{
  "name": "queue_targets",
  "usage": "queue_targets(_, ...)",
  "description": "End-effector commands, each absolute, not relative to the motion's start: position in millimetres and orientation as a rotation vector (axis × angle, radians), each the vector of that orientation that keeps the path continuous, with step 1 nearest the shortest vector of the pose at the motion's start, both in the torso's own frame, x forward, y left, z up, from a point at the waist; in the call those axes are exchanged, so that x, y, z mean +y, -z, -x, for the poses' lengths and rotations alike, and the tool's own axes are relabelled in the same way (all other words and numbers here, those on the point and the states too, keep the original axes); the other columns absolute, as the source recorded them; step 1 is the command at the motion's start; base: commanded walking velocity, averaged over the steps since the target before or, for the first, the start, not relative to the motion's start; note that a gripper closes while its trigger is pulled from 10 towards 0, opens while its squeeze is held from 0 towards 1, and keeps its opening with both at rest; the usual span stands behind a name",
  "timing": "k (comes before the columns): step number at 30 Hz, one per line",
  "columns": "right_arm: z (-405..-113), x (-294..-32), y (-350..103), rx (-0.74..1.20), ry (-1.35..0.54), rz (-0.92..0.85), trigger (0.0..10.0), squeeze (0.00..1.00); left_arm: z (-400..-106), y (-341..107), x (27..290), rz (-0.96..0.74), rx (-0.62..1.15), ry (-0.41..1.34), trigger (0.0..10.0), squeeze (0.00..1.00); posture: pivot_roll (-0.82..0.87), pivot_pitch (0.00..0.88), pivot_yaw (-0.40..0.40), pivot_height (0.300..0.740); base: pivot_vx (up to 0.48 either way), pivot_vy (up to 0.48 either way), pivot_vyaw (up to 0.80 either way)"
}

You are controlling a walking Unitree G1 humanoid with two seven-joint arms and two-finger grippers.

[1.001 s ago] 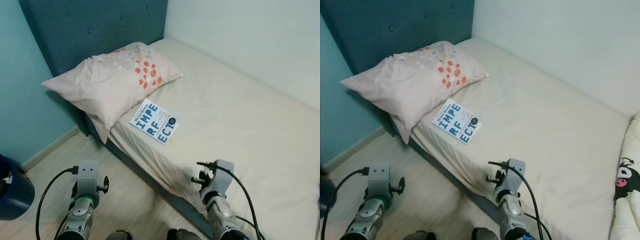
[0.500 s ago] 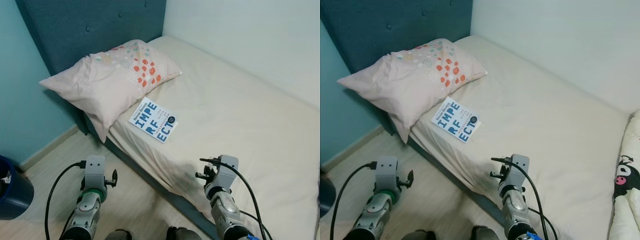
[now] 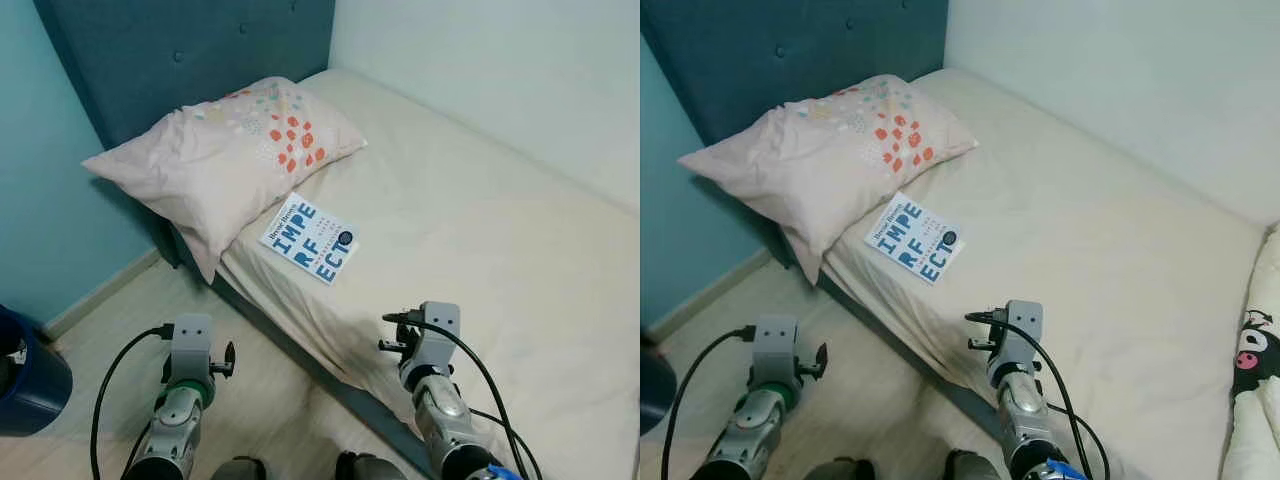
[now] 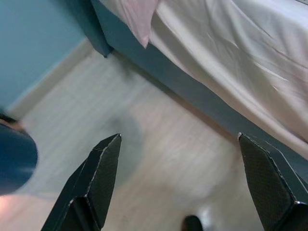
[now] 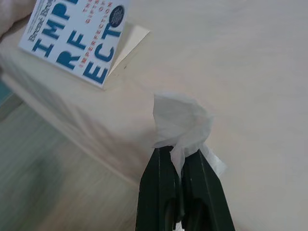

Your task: Clean up the room

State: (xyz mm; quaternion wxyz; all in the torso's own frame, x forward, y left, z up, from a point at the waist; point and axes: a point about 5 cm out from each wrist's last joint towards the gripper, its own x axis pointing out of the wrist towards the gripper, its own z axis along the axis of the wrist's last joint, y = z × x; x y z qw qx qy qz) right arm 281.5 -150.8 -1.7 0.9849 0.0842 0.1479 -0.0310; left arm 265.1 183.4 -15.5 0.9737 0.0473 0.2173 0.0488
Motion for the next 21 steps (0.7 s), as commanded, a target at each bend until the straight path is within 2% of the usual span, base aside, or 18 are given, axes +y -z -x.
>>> queue_targets(1, -280, -156, 2, 0.292, 0.107, -0.178, 10.0, 0.0, -265, 16, 181, -0.131, 0.44, -0.081, 10.0, 0.0, 0.06, 0.075, -0.024, 0.74, 0.0, 0.0, 0.0)
queue_targets(2, -282, -157, 1, 0.293, 0.118, -0.18, 10.0, 0.0, -267, 14, 181, -0.12, 0.444, -0.081, 10.0, 0.0, 0.04, 0.054, 0.0, 0.74, 0.0, 0.0, 0.0)
queue_targets(5, -286, -160, -2, 0.287, 0.135, -0.23, 10.0, 0.0, -271, 17, 178, -0.049, 0.517, -0.084, 10.0, 0.0, 0.04, 0.061, -0.011, 0.74, 0.0, 0.0, 0.0)
queue_targets(11, -285, -155, 1, 0.326, 0.056, -0.158, 10.0, 0.0, -282, 0, 177, -0.039, 0.382, -0.06, 10.0, 0.0, 0.06, 0.051, -0.02, 0.74, 0.0, 0.0, 0.0)
queue_targets(15, -283, -157, 3, 0.331, 0.088, -0.144, 10.0, 0.0, -283, 1, 176, -0.03, 0.425, -0.043, 10.0, 0.0, 0.06, 0.052, -0.003, 0.74, 0.0, 0.0, 0.0)
queue_targets(17, -282, -159, 4, 0.325, 0.112, -0.164, 10.0, 0.0, -281, 7, 180, -0.085, 0.484, -0.062, 10.0, 0.0, 0.06, 0.047, 0.002, 0.74, 0.0, 0.0, 0.0)
queue_targets(21, -282, -157, 2, 0.296, 0.119, -0.167, 10.0, 0.0, -284, 4, 182, -0.073, 0.472, -0.068, 10.0, 0.0, 0.05, 0.045, 0.021, 0.74, 0.0, 0.0, 0.0)
